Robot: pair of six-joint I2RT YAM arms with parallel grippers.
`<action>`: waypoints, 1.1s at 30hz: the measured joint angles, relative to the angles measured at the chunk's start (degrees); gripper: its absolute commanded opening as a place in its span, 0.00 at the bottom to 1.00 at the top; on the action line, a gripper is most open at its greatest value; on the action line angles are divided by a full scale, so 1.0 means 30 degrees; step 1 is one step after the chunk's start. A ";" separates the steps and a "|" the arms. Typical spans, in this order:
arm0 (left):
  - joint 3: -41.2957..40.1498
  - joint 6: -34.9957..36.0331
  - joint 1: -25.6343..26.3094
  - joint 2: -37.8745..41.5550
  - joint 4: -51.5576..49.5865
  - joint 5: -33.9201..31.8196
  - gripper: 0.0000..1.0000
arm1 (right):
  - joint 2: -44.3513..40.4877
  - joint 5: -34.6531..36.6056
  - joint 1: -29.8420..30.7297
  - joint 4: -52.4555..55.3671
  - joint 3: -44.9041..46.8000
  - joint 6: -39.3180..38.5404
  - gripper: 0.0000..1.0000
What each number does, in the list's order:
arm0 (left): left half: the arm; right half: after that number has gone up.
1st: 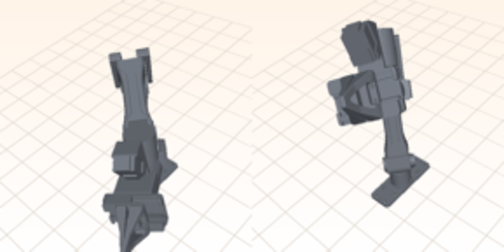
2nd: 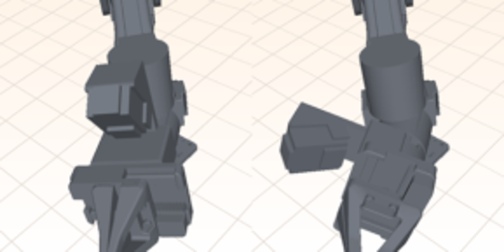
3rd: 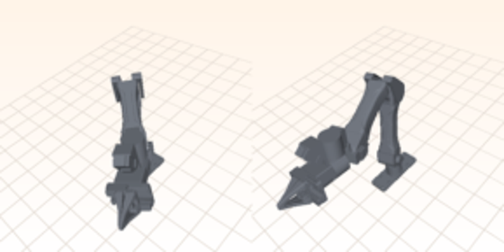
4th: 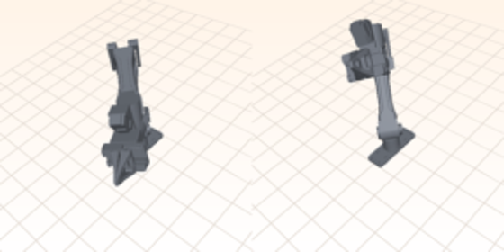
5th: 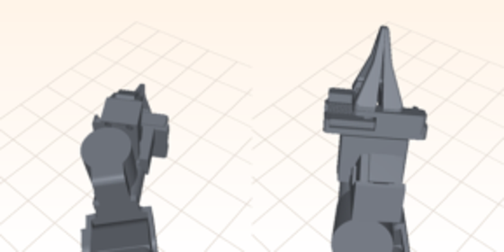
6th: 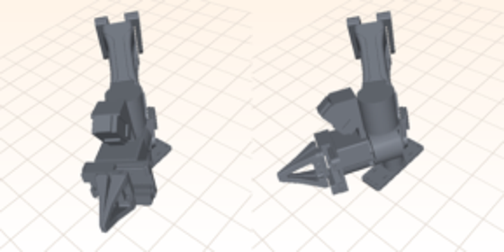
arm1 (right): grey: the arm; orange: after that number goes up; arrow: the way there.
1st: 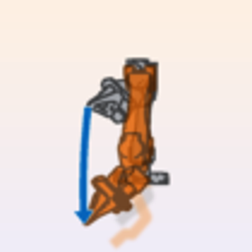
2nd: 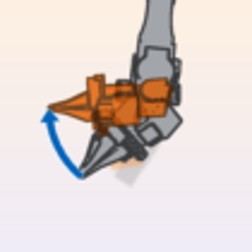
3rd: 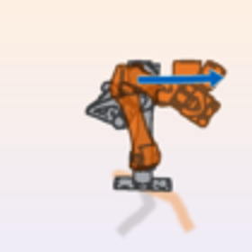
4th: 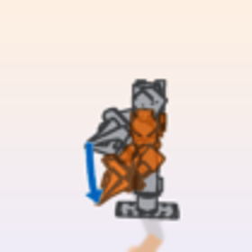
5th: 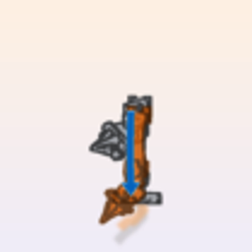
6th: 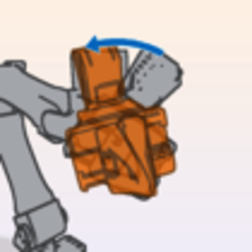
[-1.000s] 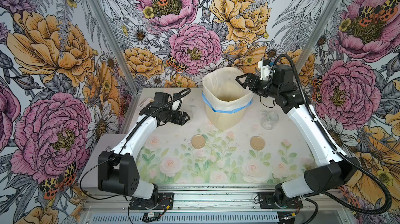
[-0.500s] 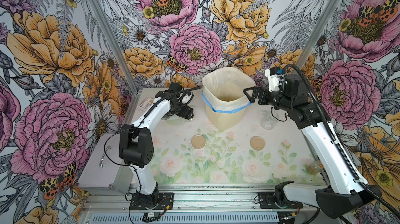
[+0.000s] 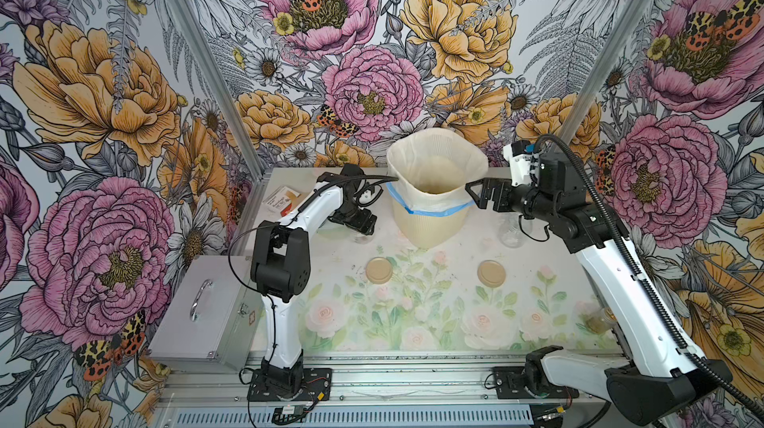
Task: Empty moldy tea leaves from jars
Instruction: Place the jar at the center of the board.
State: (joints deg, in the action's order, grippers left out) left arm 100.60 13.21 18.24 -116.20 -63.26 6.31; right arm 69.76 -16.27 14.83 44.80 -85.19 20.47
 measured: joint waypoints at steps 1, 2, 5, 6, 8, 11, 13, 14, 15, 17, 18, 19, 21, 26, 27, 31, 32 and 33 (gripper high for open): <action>0.0248 0.0080 0.0000 -0.0117 -0.0146 -0.0102 0.53 | -0.0044 0.0000 0.0000 0.0000 0.0044 0.0000 1.00; 0.0576 0.0109 0.0000 -0.0270 -0.0313 -0.0240 0.53 | -0.0102 0.0000 0.0000 0.0000 0.0102 0.0007 1.00; 0.1290 0.0189 0.0000 -0.0780 -0.0568 -0.0503 0.53 | -0.0124 0.0000 0.0000 0.0073 0.0124 0.0000 1.00; 0.1479 0.0240 0.0000 -0.0962 -0.0656 -0.0605 0.53 | -0.0124 0.0007 0.0000 0.0095 0.0124 0.0000 1.00; 0.1719 0.0255 0.0000 -0.1260 -0.0801 -0.0707 0.53 | -0.0117 0.0007 0.0000 0.0138 0.0124 0.0000 1.00; 0.2178 0.0313 0.0000 -0.1778 -0.1137 -0.0838 0.53 | -0.0117 0.0000 0.0000 0.0197 0.0124 0.0000 1.00; 0.2470 0.0328 0.0000 -0.2135 -0.1246 -0.0845 0.53 | -0.0117 0.0000 0.0000 0.0240 0.0124 0.0000 1.00; 0.2594 0.0393 0.0000 -0.2339 -0.1290 -0.0838 0.54 | -0.0117 0.0000 0.0000 0.0262 0.0124 0.0000 1.00; 0.2652 0.0452 0.0000 -0.2521 -0.1319 -0.0845 0.54 | -0.0117 0.0000 0.0000 0.0291 0.0124 0.0000 1.00; 0.2718 0.0554 0.0000 -0.2812 -0.1384 -0.0845 0.54 | -0.0117 0.0000 0.0000 0.0284 0.0124 0.0007 1.00; 0.2725 0.0597 0.0000 -0.2929 -0.1428 -0.0845 0.54 | -0.0117 0.0000 0.0000 0.0291 0.0124 0.0007 1.00; 0.2725 0.0605 0.0000 -0.3009 -0.1464 -0.0845 0.54 | -0.0117 0.0000 0.0000 0.0291 0.0124 0.0007 1.00; 0.2739 0.0619 0.0000 -0.3184 -0.1508 -0.0845 0.55 | -0.0117 0.0000 0.0000 0.0284 0.0124 0.0007 1.00; 0.3089 0.0670 0.0000 -0.3439 -0.1617 -0.0838 0.64 | -0.0066 0.0000 0.0000 0.0284 0.0124 0.0007 1.00; 0.3118 0.0670 0.0000 -0.3446 -0.1625 -0.0838 0.69 | -0.0058 0.0000 0.0000 0.0284 0.0124 0.0007 1.00; 0.3133 0.0663 -0.0015 -0.3497 -0.1639 -0.0838 0.87 | 0.0073 0.0000 0.0000 0.0284 0.0124 0.0007 1.00; 0.3169 0.0663 -0.0015 -0.3548 -0.1639 -0.0838 0.91 | 0.0138 0.0000 0.0000 0.0284 0.0124 0.0007 1.00; 0.3228 0.0663 -0.0015 -0.3563 -0.1647 -0.0845 0.95 | 0.0175 0.0000 0.0000 0.0291 0.0124 0.0007 1.00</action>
State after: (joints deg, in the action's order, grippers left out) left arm 110.28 15.20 18.20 -126.89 -68.20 3.77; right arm 70.28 -16.27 14.83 45.67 -84.82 20.49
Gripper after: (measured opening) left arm 0.894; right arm 0.996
